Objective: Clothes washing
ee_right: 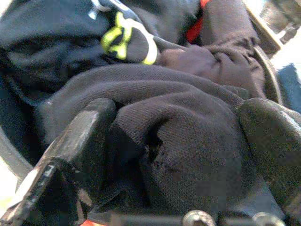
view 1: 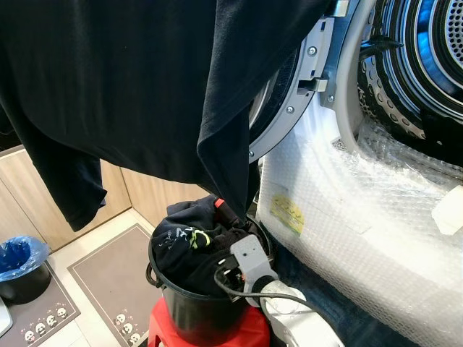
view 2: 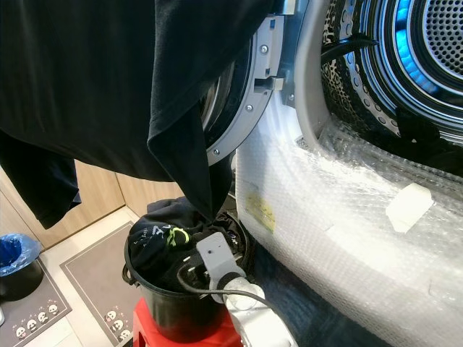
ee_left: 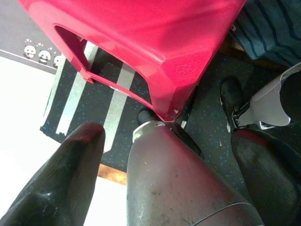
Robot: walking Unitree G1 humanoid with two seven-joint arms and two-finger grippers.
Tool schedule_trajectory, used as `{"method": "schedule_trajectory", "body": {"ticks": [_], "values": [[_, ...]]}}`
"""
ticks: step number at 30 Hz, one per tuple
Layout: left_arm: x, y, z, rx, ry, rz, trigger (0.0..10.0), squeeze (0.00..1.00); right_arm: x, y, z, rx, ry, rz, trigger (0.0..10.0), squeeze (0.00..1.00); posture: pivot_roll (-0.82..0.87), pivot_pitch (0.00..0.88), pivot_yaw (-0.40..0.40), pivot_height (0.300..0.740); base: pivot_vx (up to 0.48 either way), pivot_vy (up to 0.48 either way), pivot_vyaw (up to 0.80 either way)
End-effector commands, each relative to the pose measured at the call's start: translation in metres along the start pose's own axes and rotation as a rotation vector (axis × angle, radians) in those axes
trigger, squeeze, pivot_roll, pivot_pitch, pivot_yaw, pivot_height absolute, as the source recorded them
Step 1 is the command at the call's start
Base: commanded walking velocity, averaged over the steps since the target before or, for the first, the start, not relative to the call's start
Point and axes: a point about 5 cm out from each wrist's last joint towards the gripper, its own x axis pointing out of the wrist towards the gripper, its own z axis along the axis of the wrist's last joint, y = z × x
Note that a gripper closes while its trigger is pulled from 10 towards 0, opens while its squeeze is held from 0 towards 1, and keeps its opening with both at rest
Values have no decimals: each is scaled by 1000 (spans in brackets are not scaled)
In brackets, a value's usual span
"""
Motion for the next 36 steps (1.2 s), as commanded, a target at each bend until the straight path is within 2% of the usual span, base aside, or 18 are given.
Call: {"method": "schedule_trajectory", "body": {"ticks": [1,2,3,4,5,6,7,12,36], "values": [[-2,-7,-18,-15,66,-20,10000,0,0,-7,-4,-12,35,-24,10000,0,-42,0,-45,740,0,0,0],[-2,-7,-18,-15,66,-20,10000,0,0,-8,-5,-14,37,-24,10000,0,-42,0,-45,740,0,0,0],[-2,-7,-18,-14,65,-21,10000,0,-1,-9,-6,-23,42,-22,9255,0,-42,0,-45,740,0,0,0],[-2,-7,-18,-13,65,-22,10000,0,-1,-9,-7,-28,46,-20,9255,0,-42,0,-45,740,0,0,0],[-2,-8,-18,-10,65,-23,10000,0,-2,-8,-10,-27,61,-4,2157,0,-44,0,-49,740,0,0,0],[-2,-8,-18,-10,66,-23,10000,0,-2,-7,-11,-26,64,2,510,0,-44,0,-50,740,0,0,0],[-2,-8,-18,-9,66,-23,10000,0,-3,-6,-12,-28,67,10,0,0,-44,0,-50,740,0,0,0],[-2,-9,-18,-8,66,-23,10000,0,-5,1,-17,-38,78,49,0,0,-41,0,-54,740,0,0,0],[-2,-9,-17,5,64,-25,10000,0,-5,-2,-10,-43,60,56,0,0,-47,0,-59,740,0,0,0]]}}
